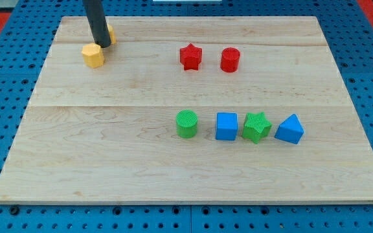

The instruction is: Put the yellow heart diagonal to red star

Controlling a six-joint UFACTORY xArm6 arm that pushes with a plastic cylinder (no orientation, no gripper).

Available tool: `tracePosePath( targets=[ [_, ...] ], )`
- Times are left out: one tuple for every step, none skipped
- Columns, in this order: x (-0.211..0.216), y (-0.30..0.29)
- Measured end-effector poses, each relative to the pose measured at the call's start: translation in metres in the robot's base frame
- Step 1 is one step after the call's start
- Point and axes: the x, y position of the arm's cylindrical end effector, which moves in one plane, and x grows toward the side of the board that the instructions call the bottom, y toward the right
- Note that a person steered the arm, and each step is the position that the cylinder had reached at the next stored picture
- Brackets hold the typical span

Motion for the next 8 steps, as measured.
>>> tracePosePath(
  targets=[
    [0.001,0.041],
    [-0.003,0.061],
    [-0.014,0.061],
    [-0.022,0.086],
    [-0.023,0.080],
    [-0.031,0.061],
    [-0.036,0.028],
    [-0.036,0.016]
  ],
)
